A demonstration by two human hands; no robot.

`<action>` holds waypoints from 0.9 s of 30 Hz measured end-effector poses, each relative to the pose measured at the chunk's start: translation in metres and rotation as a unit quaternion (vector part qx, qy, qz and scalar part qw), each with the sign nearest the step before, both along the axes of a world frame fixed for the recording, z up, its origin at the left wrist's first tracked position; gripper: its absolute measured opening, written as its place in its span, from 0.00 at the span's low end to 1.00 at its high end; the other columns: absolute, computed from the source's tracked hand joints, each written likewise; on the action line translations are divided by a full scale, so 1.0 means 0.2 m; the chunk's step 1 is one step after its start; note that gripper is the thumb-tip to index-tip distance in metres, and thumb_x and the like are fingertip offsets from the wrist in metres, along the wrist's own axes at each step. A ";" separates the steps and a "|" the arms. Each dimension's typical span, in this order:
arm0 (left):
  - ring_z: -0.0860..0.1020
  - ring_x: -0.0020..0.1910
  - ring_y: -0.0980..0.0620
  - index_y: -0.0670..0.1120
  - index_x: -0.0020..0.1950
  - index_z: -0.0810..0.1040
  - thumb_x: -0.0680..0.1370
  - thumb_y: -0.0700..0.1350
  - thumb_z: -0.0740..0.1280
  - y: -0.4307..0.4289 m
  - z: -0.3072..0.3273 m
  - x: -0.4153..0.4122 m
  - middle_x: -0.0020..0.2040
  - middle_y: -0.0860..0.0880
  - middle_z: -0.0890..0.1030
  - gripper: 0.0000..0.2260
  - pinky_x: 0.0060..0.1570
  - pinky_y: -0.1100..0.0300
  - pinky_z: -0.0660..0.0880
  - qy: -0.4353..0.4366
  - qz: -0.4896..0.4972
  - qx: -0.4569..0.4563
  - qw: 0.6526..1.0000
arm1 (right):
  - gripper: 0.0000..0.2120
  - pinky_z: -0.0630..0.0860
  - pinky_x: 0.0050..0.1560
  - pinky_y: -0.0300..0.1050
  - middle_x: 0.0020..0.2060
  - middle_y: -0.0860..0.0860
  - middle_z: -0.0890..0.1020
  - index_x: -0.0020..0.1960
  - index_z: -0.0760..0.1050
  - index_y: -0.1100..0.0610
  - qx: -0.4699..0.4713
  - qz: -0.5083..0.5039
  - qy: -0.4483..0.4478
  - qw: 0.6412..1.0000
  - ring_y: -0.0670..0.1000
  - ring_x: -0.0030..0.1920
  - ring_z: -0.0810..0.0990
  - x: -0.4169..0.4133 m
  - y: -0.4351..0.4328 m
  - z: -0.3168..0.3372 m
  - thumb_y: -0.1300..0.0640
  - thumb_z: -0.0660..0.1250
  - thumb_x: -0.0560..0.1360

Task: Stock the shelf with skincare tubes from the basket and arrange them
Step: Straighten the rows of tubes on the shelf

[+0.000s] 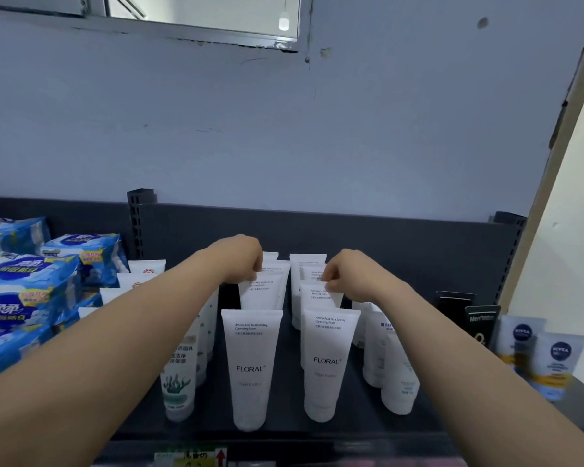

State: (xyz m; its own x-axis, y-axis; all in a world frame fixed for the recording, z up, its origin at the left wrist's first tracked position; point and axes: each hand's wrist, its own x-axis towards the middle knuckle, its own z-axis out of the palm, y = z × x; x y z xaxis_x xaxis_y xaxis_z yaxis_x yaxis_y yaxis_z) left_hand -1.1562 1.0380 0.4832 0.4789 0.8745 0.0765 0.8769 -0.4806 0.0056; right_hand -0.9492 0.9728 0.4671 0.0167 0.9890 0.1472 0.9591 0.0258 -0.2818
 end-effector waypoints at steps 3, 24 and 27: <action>0.76 0.40 0.55 0.47 0.50 0.81 0.75 0.44 0.69 0.00 0.00 -0.02 0.53 0.53 0.82 0.05 0.42 0.61 0.74 -0.014 -0.009 0.003 1.000 | 0.05 0.79 0.48 0.46 0.47 0.46 0.83 0.47 0.82 0.53 0.003 0.000 0.004 1.000 0.48 0.42 0.80 0.02 -0.01 0.00 0.60 0.69 0.73; 0.79 0.44 0.59 0.51 0.53 0.83 0.76 0.47 0.69 -0.07 -0.06 -0.14 0.48 0.57 0.82 0.07 0.48 0.62 0.76 -0.072 -0.054 -0.028 0.996 | 0.06 0.79 0.45 0.42 0.39 0.41 0.81 0.45 0.82 0.53 -0.028 0.021 0.019 0.999 0.46 0.41 0.80 0.01 -0.10 0.02 0.60 0.67 0.73; 0.76 0.35 0.52 0.51 0.44 0.83 0.77 0.49 0.66 -0.04 -0.04 -0.15 0.41 0.55 0.81 0.07 0.40 0.59 0.76 -0.072 -0.061 -0.052 0.994 | 0.09 0.77 0.44 0.41 0.42 0.41 0.82 0.50 0.82 0.54 -0.028 0.033 0.020 0.999 0.47 0.43 0.81 0.01 -0.09 0.04 0.57 0.64 0.76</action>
State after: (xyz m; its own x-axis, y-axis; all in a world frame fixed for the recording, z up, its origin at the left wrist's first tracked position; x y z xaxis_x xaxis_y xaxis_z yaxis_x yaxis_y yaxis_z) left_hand -1.1863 1.0294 0.4750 0.5732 0.8169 0.0640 0.7982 -0.5743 0.1819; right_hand -0.9463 0.9558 0.4755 -0.0440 0.9947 0.0928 0.9438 0.0719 -0.3226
